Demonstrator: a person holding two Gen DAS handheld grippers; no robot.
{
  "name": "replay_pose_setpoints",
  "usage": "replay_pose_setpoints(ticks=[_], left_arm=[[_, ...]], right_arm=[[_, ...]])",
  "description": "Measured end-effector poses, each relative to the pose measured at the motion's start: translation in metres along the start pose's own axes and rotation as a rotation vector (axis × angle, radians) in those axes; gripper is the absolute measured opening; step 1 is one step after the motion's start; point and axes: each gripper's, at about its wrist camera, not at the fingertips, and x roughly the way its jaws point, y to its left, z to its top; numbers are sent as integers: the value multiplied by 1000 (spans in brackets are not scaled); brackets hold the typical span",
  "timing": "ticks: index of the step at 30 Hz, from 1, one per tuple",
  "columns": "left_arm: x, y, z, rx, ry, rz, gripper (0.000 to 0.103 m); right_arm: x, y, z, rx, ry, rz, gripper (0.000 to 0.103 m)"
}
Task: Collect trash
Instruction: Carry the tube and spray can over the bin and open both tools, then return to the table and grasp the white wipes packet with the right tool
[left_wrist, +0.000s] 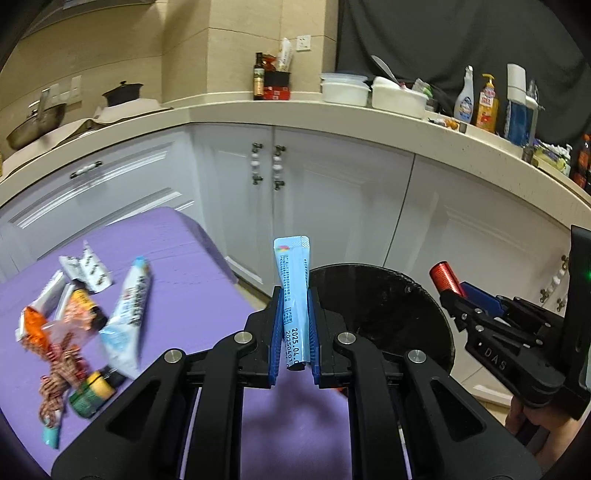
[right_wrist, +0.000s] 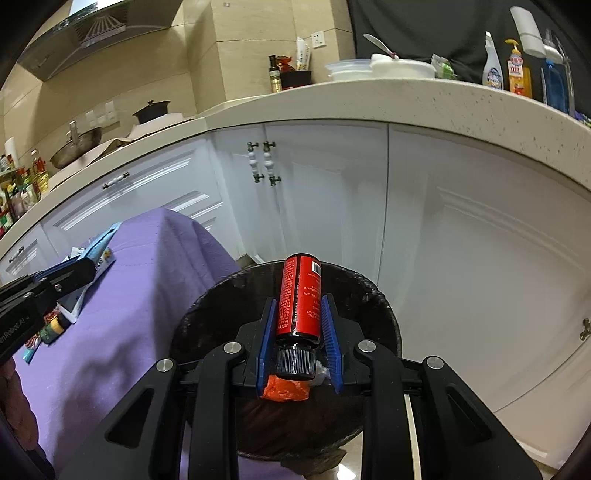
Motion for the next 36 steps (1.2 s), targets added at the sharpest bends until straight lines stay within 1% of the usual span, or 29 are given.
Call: replay_pose_setpoints(ticks=[5,8,9,11,12,13,14,20,23,26,29,36], left_arm=[[21,-15,2,26,18,-13,12],[36,-23,3,46,51,-26,15],[38,-23,3,47,55,-26,17],[42,-22,2,47,66,-21,27],[42,-22,2,43,65,-18,39],[41,-20,2,33,60,-15,51],[41,-18,2,25,53,-13,53],[30,-5,1,6,45,8,53],[16,6,-1,-3,37,24,53],[-2,19,-6,-9,27,59,53],[-18,36,-12,-27,24,93,54],[-66,97,-31,-119,21,209,54]], right_arm=[[12,-5,0,-2,4,-5,26],[19,-8,1,1,5,-8,26],[21,-9,1,7,3,-10,27],[22,-11,1,16,0,-17,35],[22,-11,1,19,-3,-20,36],[22,-12,0,21,-6,-21,41],[22,-11,0,22,-11,-24,44],[15,-6,3,17,-17,-23,44],[10,2,4,15,-22,-10,45],[5,15,6,8,-25,13,47],[0,35,6,-9,-22,54,48],[-3,91,7,-80,-18,141,49]])
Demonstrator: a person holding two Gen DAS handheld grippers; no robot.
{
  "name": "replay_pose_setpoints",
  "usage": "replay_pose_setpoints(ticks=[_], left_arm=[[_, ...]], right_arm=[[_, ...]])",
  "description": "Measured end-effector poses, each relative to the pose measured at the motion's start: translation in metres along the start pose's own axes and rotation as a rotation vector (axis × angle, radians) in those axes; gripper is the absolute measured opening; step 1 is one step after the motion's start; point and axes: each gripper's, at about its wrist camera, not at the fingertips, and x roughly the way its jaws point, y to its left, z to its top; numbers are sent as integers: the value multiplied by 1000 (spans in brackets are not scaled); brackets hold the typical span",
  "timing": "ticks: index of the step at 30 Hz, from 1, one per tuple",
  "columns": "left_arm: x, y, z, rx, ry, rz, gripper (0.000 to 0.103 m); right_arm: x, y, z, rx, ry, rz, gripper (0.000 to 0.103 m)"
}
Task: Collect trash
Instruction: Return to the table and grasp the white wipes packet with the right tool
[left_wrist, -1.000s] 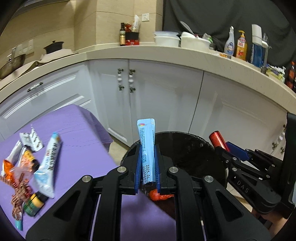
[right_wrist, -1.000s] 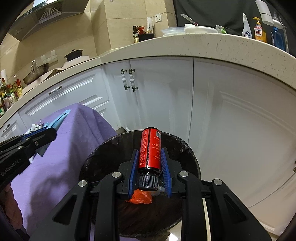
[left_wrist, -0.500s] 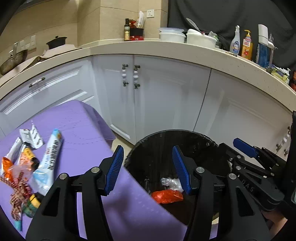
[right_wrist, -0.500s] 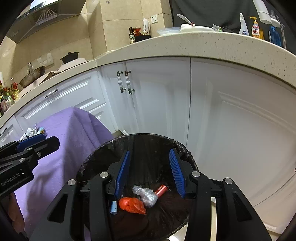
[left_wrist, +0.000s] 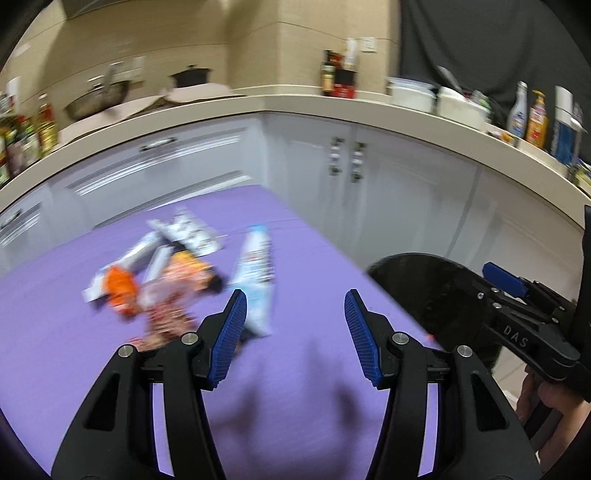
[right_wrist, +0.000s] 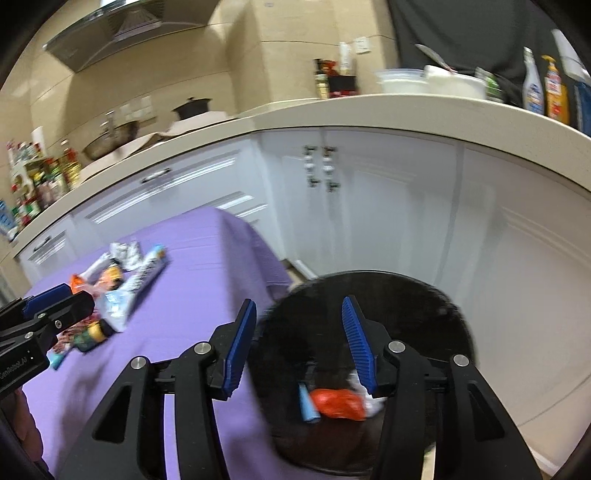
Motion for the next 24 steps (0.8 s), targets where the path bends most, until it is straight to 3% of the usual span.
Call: replay_pose_setpoints(ticks=[13,24], left_arm=[[-43,114,-23,-132,-26,217,55],[-52,165,-43,-205,-13,292,58]], right_arm=[[22,100,4,-114,37,134,51],[60,161,4,-182,107,178,52]])
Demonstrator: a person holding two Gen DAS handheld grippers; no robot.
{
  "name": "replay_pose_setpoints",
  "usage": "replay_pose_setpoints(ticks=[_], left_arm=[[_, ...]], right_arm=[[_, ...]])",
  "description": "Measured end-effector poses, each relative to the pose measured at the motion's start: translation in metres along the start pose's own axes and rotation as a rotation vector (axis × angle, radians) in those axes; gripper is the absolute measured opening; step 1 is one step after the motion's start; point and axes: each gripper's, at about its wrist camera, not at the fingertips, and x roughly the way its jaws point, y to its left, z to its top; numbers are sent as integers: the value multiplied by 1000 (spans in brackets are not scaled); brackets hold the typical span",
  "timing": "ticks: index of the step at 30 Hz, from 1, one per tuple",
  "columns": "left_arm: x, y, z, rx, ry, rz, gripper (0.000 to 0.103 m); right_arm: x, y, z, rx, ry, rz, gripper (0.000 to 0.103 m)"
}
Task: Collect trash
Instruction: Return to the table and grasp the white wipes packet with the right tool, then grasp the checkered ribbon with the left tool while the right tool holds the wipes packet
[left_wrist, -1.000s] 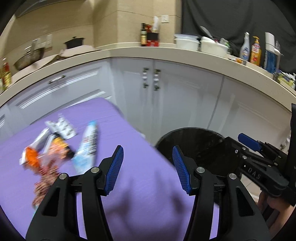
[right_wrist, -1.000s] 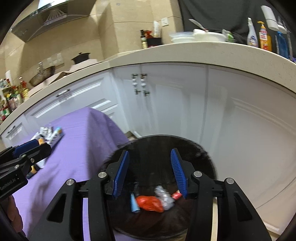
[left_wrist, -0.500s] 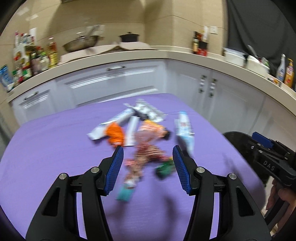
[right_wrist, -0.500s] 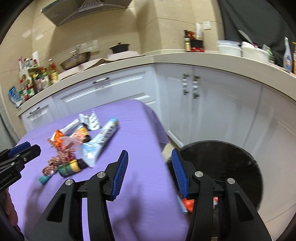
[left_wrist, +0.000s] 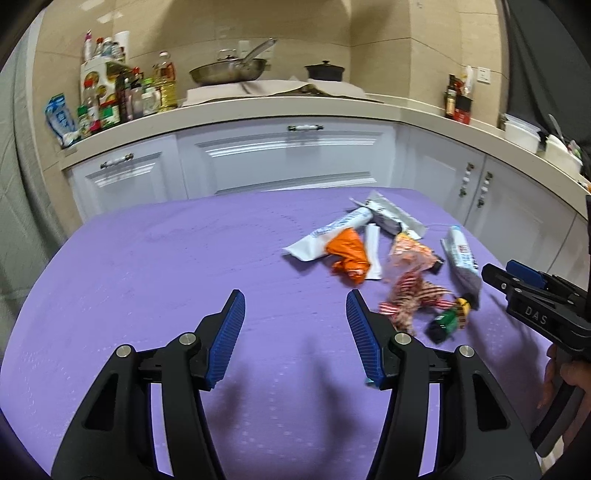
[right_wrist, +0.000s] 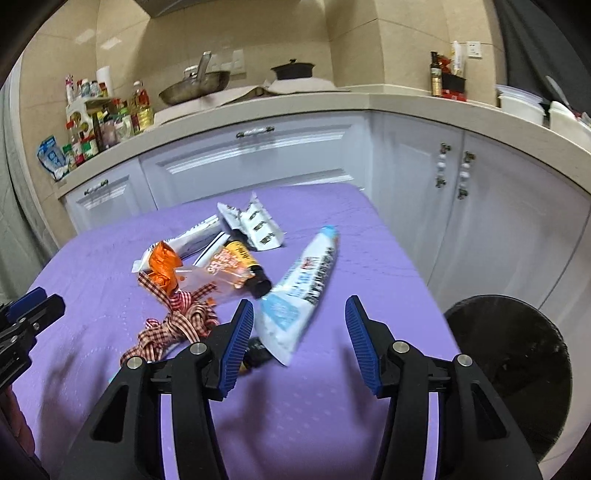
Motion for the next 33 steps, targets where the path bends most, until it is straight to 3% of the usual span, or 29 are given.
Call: replay_pose_setpoints(ticks=[1,13,15,17,33], left_arm=[[1,3,-1,-7,2,2,61],[13,18,-6,-31,26,-23,61],[15,17,-7,-30,32,-30,61],[17,16,-8,-31,38,-37,61],[19,-28,-20,42,73,-110,61]], right_arm=[[5,3,1,-3,12,-3,52],[43,4,8,22,130,-25,52],[44,2,7,30,141,-19,47],[44,0,7,38,142,-6,32],[-2,-48,-7,86,54,-67,29]])
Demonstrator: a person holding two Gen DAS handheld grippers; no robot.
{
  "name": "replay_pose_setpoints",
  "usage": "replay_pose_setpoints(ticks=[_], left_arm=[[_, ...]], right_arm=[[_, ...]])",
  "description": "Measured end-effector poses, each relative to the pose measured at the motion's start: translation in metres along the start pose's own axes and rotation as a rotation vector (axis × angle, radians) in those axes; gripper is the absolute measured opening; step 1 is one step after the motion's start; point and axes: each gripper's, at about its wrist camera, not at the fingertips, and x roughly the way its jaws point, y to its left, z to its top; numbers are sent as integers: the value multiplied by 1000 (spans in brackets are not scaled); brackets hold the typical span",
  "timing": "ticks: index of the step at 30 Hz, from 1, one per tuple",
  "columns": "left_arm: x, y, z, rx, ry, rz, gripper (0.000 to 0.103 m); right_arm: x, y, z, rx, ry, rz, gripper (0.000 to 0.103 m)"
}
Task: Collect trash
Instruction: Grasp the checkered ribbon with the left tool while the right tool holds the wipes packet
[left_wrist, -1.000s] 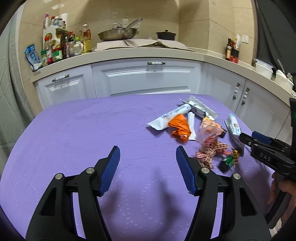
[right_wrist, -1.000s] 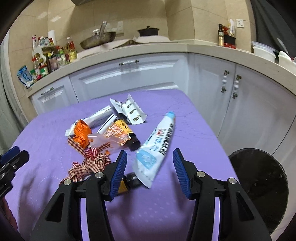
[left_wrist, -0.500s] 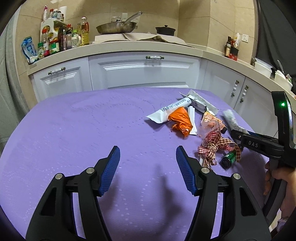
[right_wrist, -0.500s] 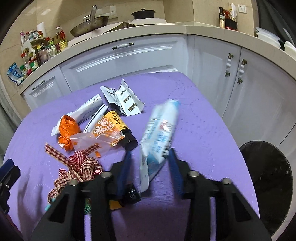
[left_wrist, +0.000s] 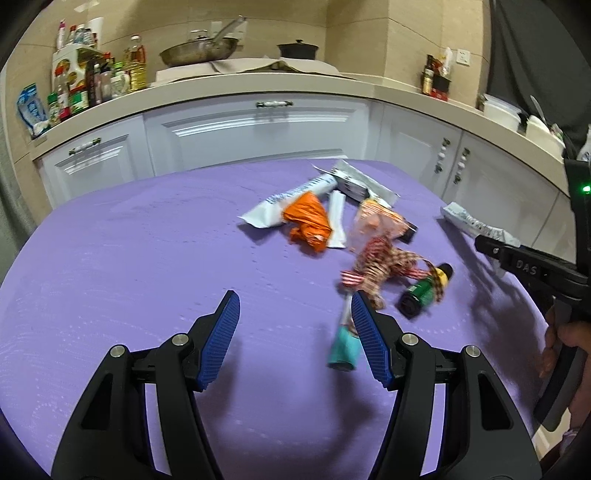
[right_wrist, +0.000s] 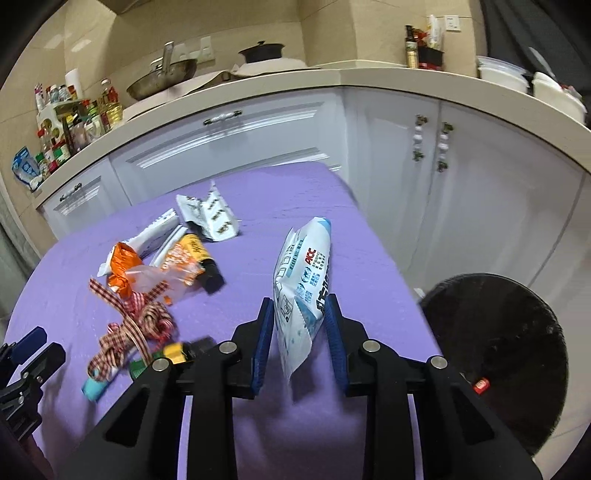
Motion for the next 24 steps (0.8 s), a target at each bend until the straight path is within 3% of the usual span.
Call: replay_pose_setpoints(ticks=[14,24], left_arm=[[17,-43,6,76,12,-1,59],[45,-47,14,78,90,-30,30]], right_arm=[[-27,-56,-20,75,-29,-28,29],[-26,-68,-22,91,-27,-20,27]])
